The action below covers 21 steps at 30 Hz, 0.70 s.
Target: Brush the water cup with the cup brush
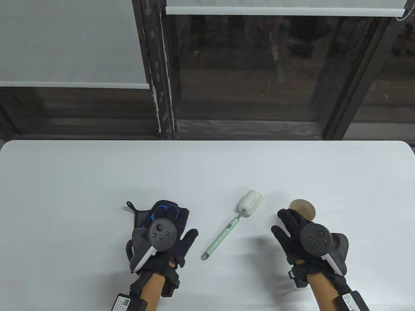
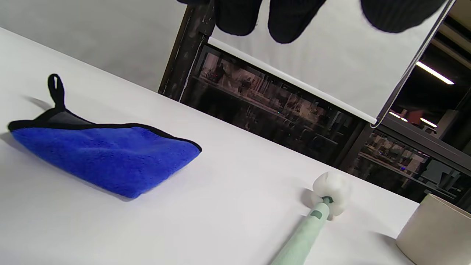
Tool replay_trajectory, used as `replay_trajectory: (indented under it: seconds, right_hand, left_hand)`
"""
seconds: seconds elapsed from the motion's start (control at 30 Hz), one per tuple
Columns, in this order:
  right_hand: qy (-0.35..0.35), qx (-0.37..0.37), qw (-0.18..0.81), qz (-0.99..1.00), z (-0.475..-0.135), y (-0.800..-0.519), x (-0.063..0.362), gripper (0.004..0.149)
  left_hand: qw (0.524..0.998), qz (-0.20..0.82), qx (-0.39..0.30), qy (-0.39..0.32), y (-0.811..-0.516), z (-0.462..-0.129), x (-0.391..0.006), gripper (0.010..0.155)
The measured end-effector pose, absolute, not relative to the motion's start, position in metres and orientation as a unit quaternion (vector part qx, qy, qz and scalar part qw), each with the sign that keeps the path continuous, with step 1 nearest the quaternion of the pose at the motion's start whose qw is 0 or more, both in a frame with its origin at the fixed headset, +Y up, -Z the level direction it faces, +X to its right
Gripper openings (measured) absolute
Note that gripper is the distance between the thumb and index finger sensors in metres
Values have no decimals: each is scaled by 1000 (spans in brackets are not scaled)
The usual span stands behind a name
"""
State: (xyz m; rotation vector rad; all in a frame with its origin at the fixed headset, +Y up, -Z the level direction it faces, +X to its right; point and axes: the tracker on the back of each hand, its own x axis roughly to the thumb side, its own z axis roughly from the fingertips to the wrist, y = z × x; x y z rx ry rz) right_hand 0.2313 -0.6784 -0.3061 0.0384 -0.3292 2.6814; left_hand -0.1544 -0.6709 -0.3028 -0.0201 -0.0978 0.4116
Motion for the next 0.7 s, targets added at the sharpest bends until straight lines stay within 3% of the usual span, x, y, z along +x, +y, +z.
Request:
replay_trajectory:
  seconds: [0.7]
  right_hand:
    - [-124, 21, 243, 962, -303, -674, 232, 62]
  left_hand:
    - [976, 203, -46, -56, -688, -311, -146, 74]
